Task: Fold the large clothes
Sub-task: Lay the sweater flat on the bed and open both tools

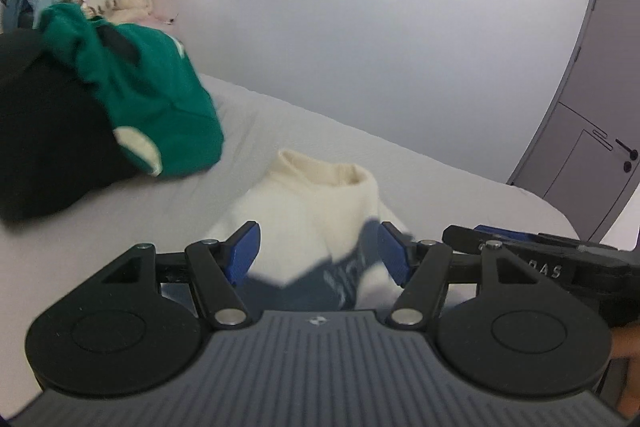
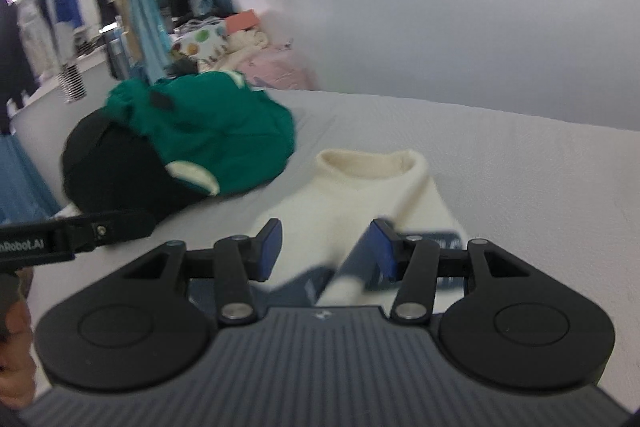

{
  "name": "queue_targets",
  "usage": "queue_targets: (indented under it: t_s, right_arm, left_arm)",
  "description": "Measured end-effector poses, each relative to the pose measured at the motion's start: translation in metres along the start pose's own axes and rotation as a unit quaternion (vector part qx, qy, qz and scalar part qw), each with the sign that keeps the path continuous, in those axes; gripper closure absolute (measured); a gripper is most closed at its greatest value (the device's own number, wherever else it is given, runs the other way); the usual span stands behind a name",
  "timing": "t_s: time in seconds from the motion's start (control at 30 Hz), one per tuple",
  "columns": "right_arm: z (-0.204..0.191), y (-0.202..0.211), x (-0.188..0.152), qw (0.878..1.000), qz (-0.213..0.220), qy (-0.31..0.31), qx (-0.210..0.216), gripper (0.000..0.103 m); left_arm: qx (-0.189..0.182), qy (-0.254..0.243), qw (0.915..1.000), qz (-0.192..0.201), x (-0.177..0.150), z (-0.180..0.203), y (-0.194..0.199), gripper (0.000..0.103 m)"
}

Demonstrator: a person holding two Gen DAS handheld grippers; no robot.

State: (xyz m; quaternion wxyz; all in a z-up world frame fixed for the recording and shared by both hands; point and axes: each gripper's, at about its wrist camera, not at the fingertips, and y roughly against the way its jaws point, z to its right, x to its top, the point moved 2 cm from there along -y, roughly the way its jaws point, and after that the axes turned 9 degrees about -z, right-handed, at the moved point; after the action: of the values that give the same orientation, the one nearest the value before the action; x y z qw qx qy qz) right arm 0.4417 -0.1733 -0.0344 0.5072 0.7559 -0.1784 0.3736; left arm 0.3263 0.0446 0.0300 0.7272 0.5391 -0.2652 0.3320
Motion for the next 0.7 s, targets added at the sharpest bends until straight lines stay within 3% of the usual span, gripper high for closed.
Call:
queue_targets:
  t_s: [0.27,0.43,0.57,0.7]
  right_arm:
    - [-0.020,0.039,-0.072,1.000,-0.008,0.001,0.018,0.052]
    - [-0.029,0.055,-0.119,1.000,-0.002,0.005,0.026,0.052]
    - [-0.030,0.054,-0.147,0.999,-0.027,-0.005,0.026,0.052]
    - [-0.021,0.042,-0.161,0.997,-0.058,-0.043,0.026,0.052]
  left_arm:
    - [0.044,-0.001,0.9989,0.019,-0.094,-0.016,0.063,0.033]
    - [0.062,0.012,0.9976,0.027,-0.135,-0.030,0.069,0.033]
    - [0.080,0.052,0.9954,0.004,-0.160,-0.051,0.065,0.033]
    - [0.132,0.101,0.9858,-0.019,-0.168,-0.079,0.064,0.033]
